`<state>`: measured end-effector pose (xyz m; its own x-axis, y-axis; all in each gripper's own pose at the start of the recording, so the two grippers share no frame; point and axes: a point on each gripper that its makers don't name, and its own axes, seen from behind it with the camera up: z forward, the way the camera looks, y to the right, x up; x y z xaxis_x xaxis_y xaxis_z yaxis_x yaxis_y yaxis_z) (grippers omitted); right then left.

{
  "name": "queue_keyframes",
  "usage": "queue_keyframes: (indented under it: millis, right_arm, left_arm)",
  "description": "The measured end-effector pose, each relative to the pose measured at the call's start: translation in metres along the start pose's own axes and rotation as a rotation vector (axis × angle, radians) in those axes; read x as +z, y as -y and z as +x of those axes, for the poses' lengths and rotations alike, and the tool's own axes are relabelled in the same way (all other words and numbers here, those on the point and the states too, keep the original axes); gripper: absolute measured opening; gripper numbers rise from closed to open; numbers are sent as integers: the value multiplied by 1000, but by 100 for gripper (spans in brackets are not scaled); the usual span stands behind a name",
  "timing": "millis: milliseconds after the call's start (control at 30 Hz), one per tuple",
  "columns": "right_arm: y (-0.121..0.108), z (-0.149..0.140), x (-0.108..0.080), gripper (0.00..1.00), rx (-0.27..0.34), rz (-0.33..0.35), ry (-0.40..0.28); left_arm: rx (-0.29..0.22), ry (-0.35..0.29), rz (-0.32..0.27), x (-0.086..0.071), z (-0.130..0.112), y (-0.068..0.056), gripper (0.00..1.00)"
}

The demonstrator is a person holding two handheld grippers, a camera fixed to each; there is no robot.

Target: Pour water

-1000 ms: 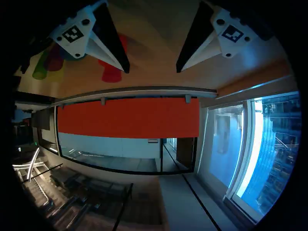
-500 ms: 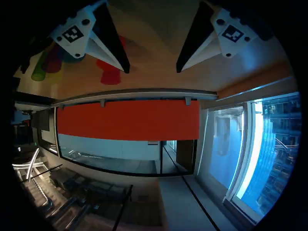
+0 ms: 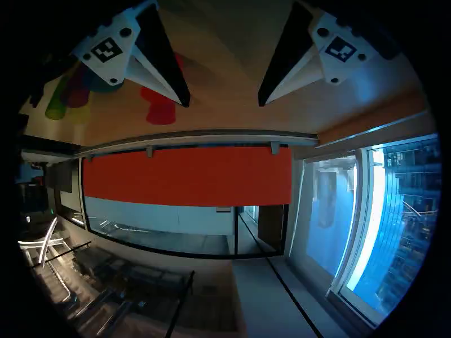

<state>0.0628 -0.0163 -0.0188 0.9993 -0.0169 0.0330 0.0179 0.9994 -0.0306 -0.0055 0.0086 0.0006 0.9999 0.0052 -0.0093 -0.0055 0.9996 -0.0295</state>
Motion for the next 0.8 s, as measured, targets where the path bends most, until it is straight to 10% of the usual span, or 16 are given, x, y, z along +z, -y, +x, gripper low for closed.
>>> queue_keyframes:
  millis: [800]
  right_arm:
    - [-15, -9, 5, 100, 33, 36, -56]
  left_arm:
    - [2, 0, 0, 0, 0, 0, 89]
